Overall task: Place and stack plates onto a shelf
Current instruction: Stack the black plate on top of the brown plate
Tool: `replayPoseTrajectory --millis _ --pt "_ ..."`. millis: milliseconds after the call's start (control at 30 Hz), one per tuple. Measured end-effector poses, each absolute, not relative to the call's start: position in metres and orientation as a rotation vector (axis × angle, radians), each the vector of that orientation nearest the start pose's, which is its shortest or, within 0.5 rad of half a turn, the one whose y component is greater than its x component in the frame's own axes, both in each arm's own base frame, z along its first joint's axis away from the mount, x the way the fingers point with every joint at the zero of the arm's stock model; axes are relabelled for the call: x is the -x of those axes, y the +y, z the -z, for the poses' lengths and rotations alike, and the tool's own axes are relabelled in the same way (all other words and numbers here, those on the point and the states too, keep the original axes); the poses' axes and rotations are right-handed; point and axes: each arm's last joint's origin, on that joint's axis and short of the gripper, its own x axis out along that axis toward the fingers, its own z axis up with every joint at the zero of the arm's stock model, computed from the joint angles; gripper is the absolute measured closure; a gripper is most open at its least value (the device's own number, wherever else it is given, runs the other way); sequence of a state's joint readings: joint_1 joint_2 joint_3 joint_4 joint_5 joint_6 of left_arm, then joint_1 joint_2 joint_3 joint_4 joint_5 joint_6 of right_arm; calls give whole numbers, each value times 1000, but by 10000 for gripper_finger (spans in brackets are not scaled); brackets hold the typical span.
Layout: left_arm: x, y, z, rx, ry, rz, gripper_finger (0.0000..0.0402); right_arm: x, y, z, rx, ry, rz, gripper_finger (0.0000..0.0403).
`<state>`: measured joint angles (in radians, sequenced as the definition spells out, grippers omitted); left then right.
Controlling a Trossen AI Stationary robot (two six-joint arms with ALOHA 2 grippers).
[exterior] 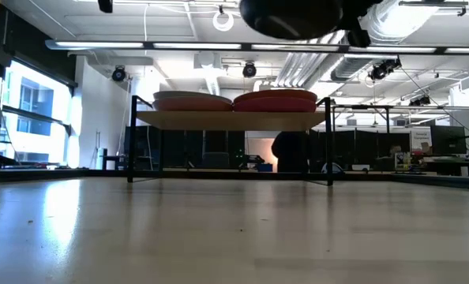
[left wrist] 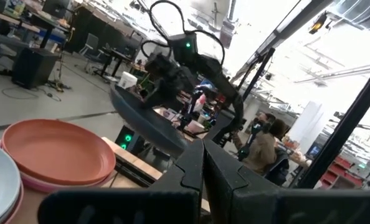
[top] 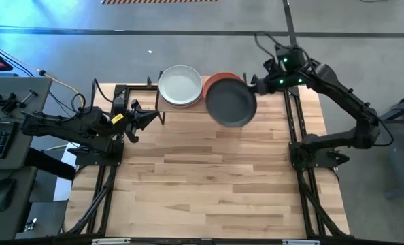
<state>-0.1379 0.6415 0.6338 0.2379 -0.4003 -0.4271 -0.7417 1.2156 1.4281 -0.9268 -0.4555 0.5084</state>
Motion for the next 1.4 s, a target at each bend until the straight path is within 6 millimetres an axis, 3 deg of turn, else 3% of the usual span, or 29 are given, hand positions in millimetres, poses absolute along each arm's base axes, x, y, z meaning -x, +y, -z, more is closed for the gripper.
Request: replayPoseTrajectory --millis 233,400,667,933,1000,1200,1400 --pt "-153 -10 -337 391 -235 -222 402 -199 -107 -400 -854 604 241 403" --pt "-171 -13 -333 297 -161 -239 401 -205 -89 -397 -861 662 181 403" --pt "-207 -19 -324 149 39 -207 401 -206 -76 -390 -805 760 226 403" --pt "-217 -23 -314 255 92 -129 401 -210 -68 -390 -757 759 216 403" --pt "-217 -23 -314 255 90 -140 401 -212 -65 -383 -764 776 191 403" --pt "-215 -21 -316 217 74 -185 402 -211 -57 -338 -911 827 179 403" --pt "-212 -20 -293 268 64 -215 402 -209 -52 -318 -998 723 164 403"
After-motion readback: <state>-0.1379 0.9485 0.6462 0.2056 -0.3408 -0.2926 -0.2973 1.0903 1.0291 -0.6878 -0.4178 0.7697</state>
